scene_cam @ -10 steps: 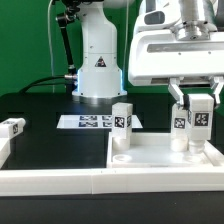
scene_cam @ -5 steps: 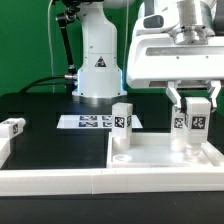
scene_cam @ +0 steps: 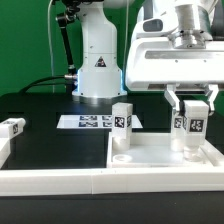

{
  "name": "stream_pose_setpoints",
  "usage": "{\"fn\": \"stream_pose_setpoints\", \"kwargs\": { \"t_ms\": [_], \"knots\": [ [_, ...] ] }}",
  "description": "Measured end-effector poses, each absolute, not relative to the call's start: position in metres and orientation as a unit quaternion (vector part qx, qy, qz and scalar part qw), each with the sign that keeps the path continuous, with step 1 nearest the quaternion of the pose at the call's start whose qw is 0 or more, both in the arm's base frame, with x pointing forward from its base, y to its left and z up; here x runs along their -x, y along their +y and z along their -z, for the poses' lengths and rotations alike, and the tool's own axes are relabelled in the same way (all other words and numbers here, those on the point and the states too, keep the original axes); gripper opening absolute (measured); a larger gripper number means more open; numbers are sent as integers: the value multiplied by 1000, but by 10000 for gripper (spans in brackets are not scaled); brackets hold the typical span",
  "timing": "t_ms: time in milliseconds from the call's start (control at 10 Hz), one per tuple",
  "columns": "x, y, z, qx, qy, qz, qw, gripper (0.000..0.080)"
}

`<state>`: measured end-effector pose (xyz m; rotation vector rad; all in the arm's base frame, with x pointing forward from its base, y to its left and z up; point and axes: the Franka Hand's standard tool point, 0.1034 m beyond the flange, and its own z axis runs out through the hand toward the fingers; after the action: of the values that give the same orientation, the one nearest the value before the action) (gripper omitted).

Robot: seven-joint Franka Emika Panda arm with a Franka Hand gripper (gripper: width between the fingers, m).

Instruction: Assemble square table

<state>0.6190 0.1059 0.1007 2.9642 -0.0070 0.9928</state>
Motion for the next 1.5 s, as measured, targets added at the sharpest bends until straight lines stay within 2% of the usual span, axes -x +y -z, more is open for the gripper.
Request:
{"fn": "stream_pose_setpoints", "kwargs": {
  "t_ms": [500, 1000, 1500],
  "knots": [
    [-616, 111, -96, -949, 1, -314, 7, 292],
    [-611, 112, -81, -952, 6, -305, 11, 292],
    [-612, 113, -81, -951, 8, -309, 12, 292]
  ]
}}
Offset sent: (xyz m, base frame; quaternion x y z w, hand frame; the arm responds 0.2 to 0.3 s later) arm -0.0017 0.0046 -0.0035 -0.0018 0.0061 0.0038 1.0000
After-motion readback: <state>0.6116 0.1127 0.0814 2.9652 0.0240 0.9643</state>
